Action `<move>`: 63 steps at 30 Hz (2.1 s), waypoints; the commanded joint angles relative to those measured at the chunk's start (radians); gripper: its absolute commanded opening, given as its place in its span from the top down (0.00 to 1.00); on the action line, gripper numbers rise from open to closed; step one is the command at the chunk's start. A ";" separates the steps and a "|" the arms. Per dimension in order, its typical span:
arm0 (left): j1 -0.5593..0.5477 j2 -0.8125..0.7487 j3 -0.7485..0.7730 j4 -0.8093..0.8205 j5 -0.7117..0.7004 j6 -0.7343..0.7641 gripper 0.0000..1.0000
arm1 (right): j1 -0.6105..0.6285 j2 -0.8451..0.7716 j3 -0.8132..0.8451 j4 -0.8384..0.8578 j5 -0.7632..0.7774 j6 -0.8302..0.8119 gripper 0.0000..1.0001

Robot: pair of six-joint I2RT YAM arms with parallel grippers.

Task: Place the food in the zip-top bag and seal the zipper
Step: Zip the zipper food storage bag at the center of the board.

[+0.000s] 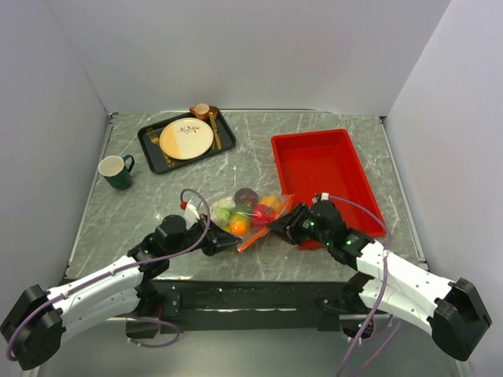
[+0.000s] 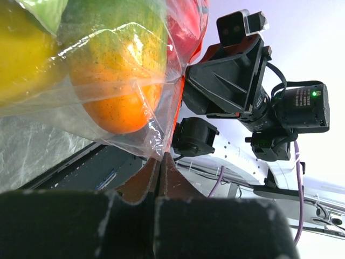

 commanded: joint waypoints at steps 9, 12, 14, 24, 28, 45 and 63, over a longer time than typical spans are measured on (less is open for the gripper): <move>0.005 -0.040 0.029 0.038 0.005 0.012 0.99 | -0.003 0.044 0.017 0.092 0.040 -0.001 0.74; 0.004 -0.048 0.029 0.032 0.004 0.012 0.99 | -0.009 0.041 0.011 0.094 0.043 -0.006 0.90; 0.005 -0.057 0.030 0.012 0.004 0.015 0.99 | -0.023 0.031 0.005 0.088 0.045 -0.009 1.00; 0.011 -0.239 0.000 -0.201 -0.070 0.004 0.99 | -0.205 -0.079 0.025 -0.009 0.005 -0.082 1.00; 0.014 -0.303 -0.022 -0.240 -0.088 -0.024 0.99 | -0.245 -0.067 0.054 -0.041 -0.011 -0.122 1.00; 0.022 -0.251 0.000 -0.114 -0.052 -0.005 0.68 | -0.294 0.005 0.097 -0.015 -0.087 -0.178 1.00; 0.024 -0.301 0.418 -0.589 -0.459 0.214 0.18 | -0.121 0.534 1.126 -0.636 -0.049 -0.847 1.00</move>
